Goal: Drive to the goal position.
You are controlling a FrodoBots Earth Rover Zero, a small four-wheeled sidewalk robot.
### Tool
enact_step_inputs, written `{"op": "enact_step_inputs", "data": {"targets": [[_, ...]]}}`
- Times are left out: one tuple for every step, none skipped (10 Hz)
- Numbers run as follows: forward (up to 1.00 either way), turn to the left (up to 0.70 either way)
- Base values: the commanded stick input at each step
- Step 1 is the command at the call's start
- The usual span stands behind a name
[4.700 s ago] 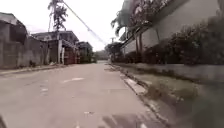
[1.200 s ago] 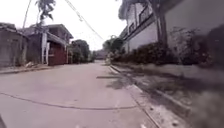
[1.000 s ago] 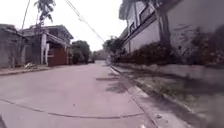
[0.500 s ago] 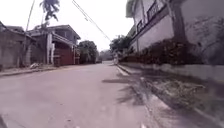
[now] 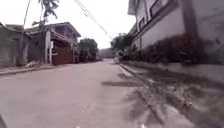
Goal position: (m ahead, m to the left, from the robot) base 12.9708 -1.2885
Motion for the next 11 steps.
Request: {"op": "enact_step_inputs", "data": {"targets": [[1.0,0.0],[1.0,0.0],[1.0,0.0],[1.0,0.0],[1.0,0.0],[1.0,0.0],[1.0,0.0],[1.0,0.0],[1.0,0.0],[1.0,-0.01],[1.0,-0.1]]}}
